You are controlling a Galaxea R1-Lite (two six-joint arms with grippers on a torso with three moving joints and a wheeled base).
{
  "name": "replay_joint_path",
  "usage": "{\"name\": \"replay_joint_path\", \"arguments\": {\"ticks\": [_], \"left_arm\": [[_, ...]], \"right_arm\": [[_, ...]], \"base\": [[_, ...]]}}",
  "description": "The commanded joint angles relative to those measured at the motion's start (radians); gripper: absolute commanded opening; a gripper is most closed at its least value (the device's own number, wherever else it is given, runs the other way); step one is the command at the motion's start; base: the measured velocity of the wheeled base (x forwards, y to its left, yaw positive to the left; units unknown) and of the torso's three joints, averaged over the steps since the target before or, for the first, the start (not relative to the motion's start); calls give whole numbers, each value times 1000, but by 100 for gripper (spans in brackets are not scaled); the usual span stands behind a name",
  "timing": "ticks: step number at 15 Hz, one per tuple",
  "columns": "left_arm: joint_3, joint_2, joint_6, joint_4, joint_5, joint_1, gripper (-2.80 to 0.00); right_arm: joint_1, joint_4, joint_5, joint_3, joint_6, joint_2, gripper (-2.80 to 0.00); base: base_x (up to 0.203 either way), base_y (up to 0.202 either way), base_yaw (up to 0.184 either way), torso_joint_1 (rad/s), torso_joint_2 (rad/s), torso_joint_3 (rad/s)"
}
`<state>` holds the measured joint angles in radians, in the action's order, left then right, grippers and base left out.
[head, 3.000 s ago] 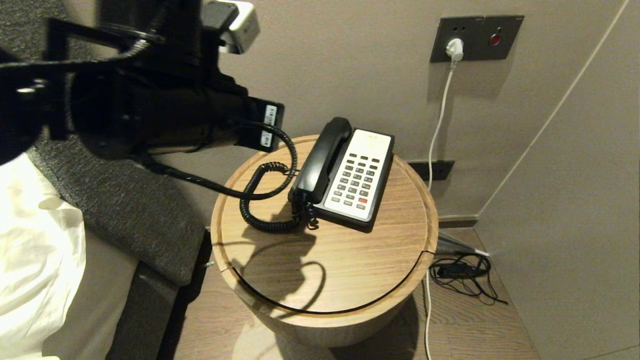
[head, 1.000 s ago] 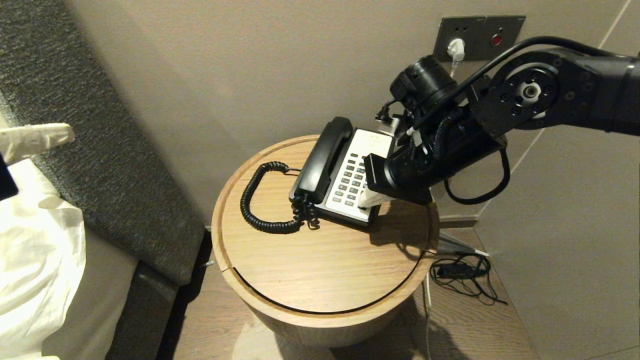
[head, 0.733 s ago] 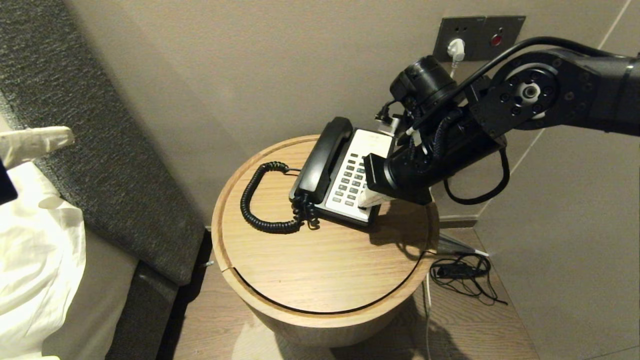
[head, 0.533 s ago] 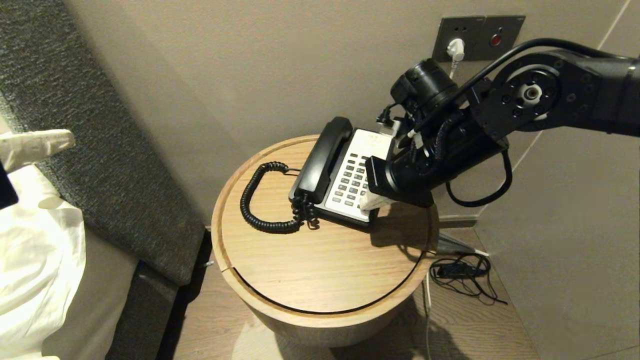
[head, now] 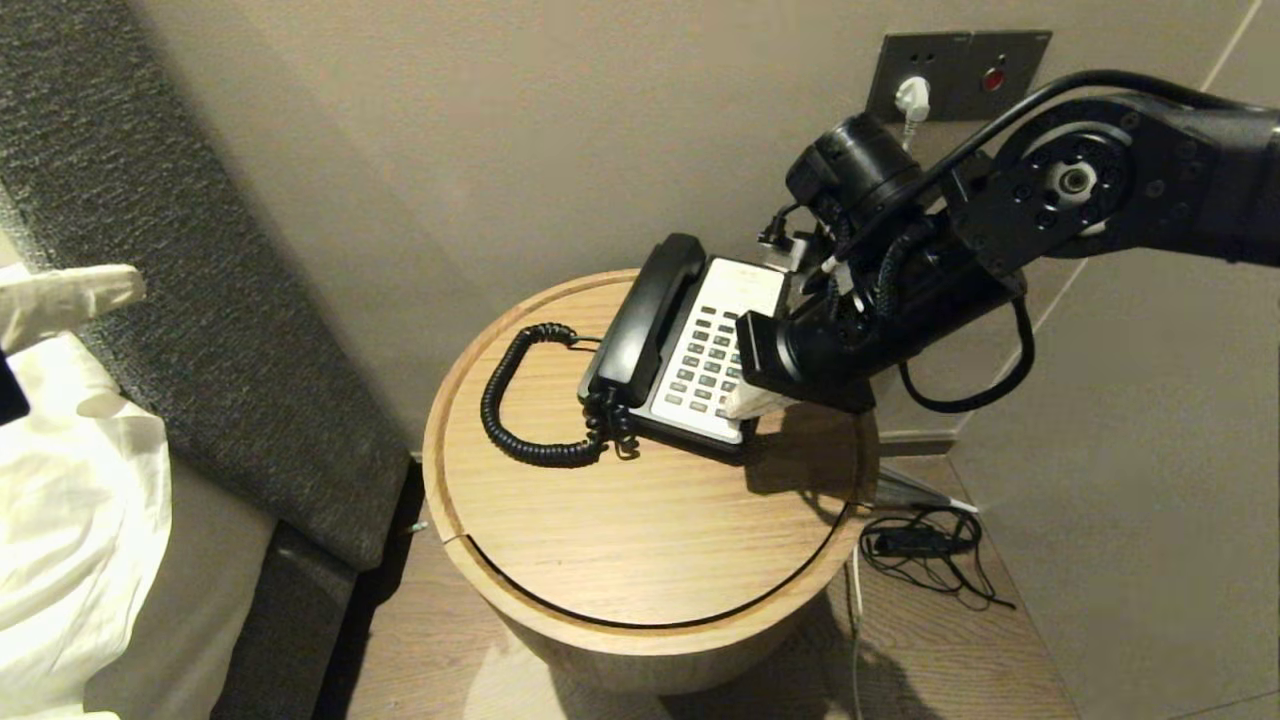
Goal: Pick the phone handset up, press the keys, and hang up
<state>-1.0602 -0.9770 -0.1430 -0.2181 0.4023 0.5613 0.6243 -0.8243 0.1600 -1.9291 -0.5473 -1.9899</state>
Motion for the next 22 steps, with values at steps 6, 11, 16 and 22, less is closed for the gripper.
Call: {"name": "replay_joint_path", "arguments": {"ticks": [6, 11, 16, 22], "left_arm": [[15, 23, -1, -11, 7, -3, -280], [154, 131, -5, -9, 12, -85, -280], [363, 352, -9, -7, 35, -288, -280], [622, 693, 36, -71, 34, -538, -280]], "right_arm": [[2, -112, 3, 27, -38, 306, -280], [-86, -117, -3, 216, -58, 580, -280], [-271, -112, 5, 395, -93, 888, -280], [-465, -162, 11, 469, -130, 1117, -280]], "base": [[0, 0, 0, 0, 0, 0], [0, 0, 0, 0, 0, 0], [0, 0, 0, 0, 0, 0], [0, 0, 0, 0, 0, 0]]}}
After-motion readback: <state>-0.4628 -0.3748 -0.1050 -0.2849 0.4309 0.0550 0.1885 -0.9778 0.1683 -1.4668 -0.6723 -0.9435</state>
